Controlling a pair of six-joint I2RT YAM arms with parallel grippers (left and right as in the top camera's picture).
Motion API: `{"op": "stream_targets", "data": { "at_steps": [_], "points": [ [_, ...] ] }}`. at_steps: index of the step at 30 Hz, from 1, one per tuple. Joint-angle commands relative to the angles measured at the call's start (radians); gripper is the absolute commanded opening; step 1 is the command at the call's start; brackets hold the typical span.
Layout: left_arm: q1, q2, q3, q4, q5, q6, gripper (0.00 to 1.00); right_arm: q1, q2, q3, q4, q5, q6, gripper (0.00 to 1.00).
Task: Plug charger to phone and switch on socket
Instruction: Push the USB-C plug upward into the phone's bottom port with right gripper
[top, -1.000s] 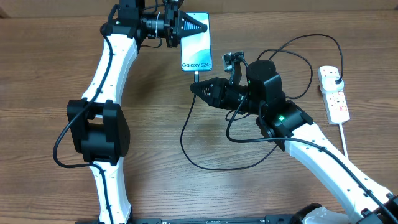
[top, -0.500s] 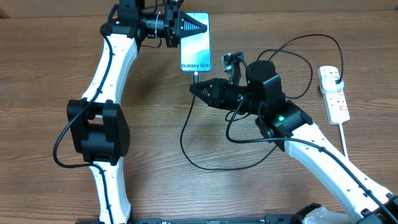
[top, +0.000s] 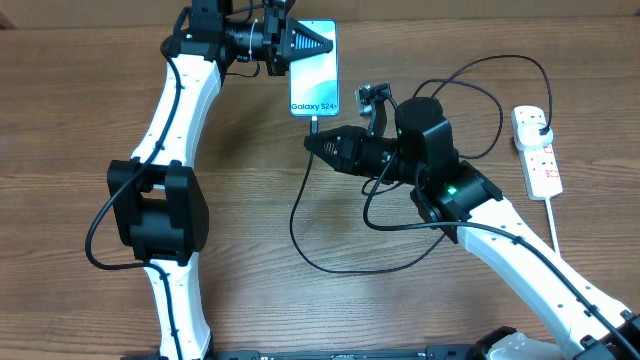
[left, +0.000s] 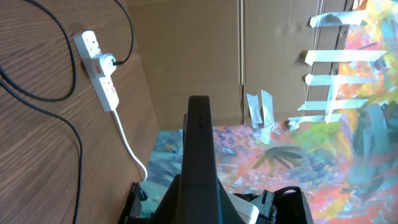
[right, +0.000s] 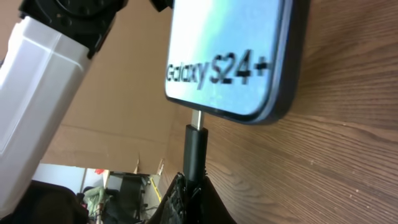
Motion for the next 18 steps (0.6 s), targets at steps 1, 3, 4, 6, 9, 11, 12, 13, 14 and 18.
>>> {"op": "stream_targets", "data": {
  "at_steps": [1, 3, 4, 6, 9, 11, 12, 13, 14, 18],
  "points": [
    [0.0, -0.004, 0.016, 0.003, 0.062, 0.024, 0.04, 0.002, -0.002, 0.0, 0.027, 0.021, -0.001, 0.04],
    [0.0, -0.004, 0.016, 0.003, 0.062, 0.024, 0.04, 0.002, -0.002, 0.0, 0.026, 0.021, -0.001, 0.04],
    [0.0, -0.004, 0.016, 0.003, 0.062, 0.024, 0.04, 0.002, -0.002, 0.0, 0.026, 0.021, -0.001, 0.04],
    [-0.001, -0.004, 0.016, 0.003, 0.062, 0.024, 0.04, -0.001, -0.002, 0.0, 0.026, 0.021, -0.001, 0.04],
    [-0.001, -0.004, 0.016, 0.0, 0.062, 0.023, 0.04, -0.014, -0.002, 0.0, 0.004, 0.021, 0.0, 0.04],
    [-0.001, -0.004, 0.016, 0.0, 0.062, 0.016, 0.04, -0.023, -0.002, 0.0, -0.004, 0.003, 0.0, 0.04],
    [0.001, -0.004, 0.016, 0.0, 0.061, 0.016, 0.04, -0.027, -0.002, 0.0, -0.003, -0.019, 0.0, 0.04],
    [0.001, -0.004, 0.016, 0.0, 0.061, 0.016, 0.04, -0.027, -0.002, 0.0, -0.001, -0.026, 0.0, 0.04],
    [0.002, -0.004, 0.016, 0.0, 0.06, 0.012, 0.04, -0.026, -0.002, 0.0, 0.002, -0.038, 0.0, 0.04],
    [0.002, -0.004, 0.016, 0.0, 0.042, -0.003, 0.04, -0.026, -0.002, 0.0, 0.005, -0.077, -0.001, 0.04]
  ]
}}
